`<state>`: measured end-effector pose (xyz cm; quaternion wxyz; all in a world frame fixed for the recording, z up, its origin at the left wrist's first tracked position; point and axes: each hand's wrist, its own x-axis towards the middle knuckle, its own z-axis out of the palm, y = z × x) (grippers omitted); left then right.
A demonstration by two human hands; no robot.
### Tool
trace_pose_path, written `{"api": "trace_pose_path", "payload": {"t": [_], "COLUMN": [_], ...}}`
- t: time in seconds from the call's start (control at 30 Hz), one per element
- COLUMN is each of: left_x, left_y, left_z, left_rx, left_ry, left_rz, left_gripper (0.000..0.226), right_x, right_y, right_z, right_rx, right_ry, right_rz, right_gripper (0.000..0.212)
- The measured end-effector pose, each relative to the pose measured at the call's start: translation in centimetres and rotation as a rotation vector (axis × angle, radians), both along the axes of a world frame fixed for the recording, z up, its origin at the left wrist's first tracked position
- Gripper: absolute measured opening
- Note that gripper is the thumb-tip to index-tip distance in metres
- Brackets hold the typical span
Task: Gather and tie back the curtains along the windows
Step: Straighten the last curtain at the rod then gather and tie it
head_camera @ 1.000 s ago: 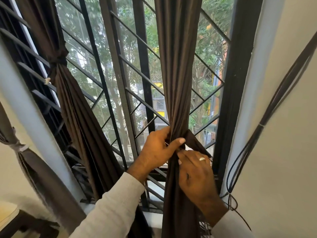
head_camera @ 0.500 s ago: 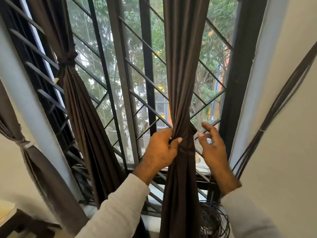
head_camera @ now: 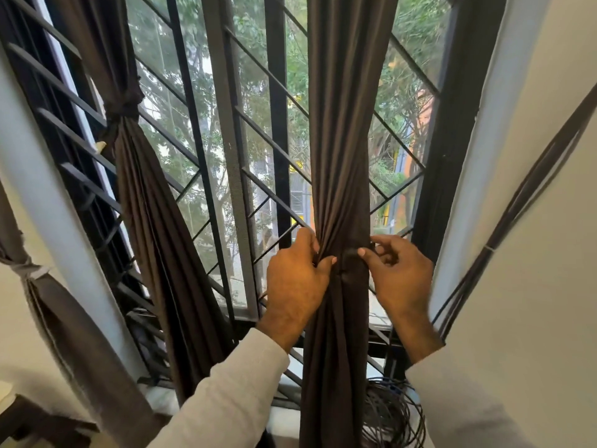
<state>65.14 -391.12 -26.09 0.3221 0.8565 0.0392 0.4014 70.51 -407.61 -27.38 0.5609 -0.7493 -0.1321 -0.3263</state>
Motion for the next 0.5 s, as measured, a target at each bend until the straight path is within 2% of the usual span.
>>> {"api": "trace_pose_path", "payload": {"t": [0.17, 0.33, 0.5], "left_x": [0.2, 0.9, 0.9], "left_y": [-0.8, -1.0, -0.5], "left_z": [-0.1, -0.8, -1.1], "left_rx": [-0.147, -0.243, -0.258], "left_ry": [0.014, 0.043, 0.061], "left_rz": [-0.037, -0.234, -0.422], "left_gripper": [0.046, 0.018, 0.020], "right_x": [-1.1, -1.5, -1.3], "right_y": [0.2, -0.3, -0.8], "right_z": [-0.4, -0.7, -0.7], "right_rx": [0.165, 0.112, 0.166], "right_ry": [0.109, 0.117, 0.165], "right_rz": [0.141, 0.348, 0.439], "right_gripper": [0.023, 0.035, 0.021]}}
